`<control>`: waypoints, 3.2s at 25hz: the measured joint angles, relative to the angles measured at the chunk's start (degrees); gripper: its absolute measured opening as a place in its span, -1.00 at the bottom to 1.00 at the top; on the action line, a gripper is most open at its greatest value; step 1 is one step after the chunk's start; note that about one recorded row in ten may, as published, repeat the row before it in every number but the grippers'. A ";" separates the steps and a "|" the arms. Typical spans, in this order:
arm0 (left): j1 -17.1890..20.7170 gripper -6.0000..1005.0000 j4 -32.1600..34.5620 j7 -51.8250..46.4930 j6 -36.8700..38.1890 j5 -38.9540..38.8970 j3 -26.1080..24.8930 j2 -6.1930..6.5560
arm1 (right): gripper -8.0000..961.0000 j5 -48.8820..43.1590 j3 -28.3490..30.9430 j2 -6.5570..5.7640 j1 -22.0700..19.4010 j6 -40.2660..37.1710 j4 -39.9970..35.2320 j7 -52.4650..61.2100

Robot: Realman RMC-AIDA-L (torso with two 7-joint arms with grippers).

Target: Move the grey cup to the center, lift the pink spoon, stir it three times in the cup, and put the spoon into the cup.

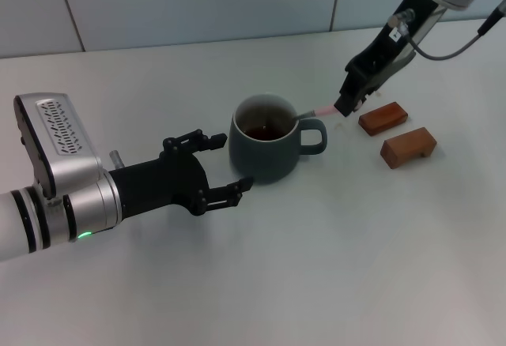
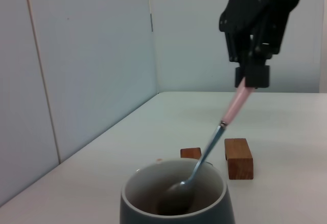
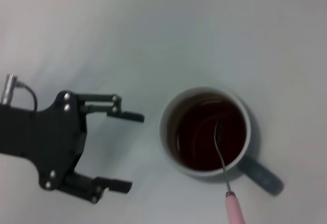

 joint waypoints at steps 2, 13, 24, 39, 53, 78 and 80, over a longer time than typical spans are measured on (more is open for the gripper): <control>0.00 0.60 -0.01 0.00 0.00 0.00 0.00 0.00 | -0.75 0.25 0.27 0.55 0.21 -0.93 -0.15 -0.04; 0.00 0.60 -0.11 0.00 0.00 0.00 0.16 0.00 | -0.75 -0.01 0.00 0.65 0.61 3.45 -0.61 -0.46; 0.05 0.60 -0.10 0.00 0.03 0.00 0.26 0.00 | -0.75 2.49 0.21 0.95 0.49 0.00 -0.63 -0.99; 0.12 0.60 -0.09 -0.22 0.50 -0.01 -0.23 0.00 | -0.66 2.72 -0.45 4.53 -6.60 2.19 -15.88 -1.52; 1.22 0.60 0.17 -0.75 0.69 -0.07 -1.75 0.26 | 0.28 30.21 0.31 11.99 -40.50 5.91 -50.08 -21.65; 1.58 0.60 -0.10 -3.59 0.70 -0.08 -3.07 0.09 | 0.76 43.92 8.14 11.83 -54.09 9.70 -22.48 -57.70; 1.58 0.60 -0.10 -3.69 0.71 -0.08 -3.08 0.08 | 0.76 43.90 8.17 11.89 -53.91 9.71 -22.46 -57.71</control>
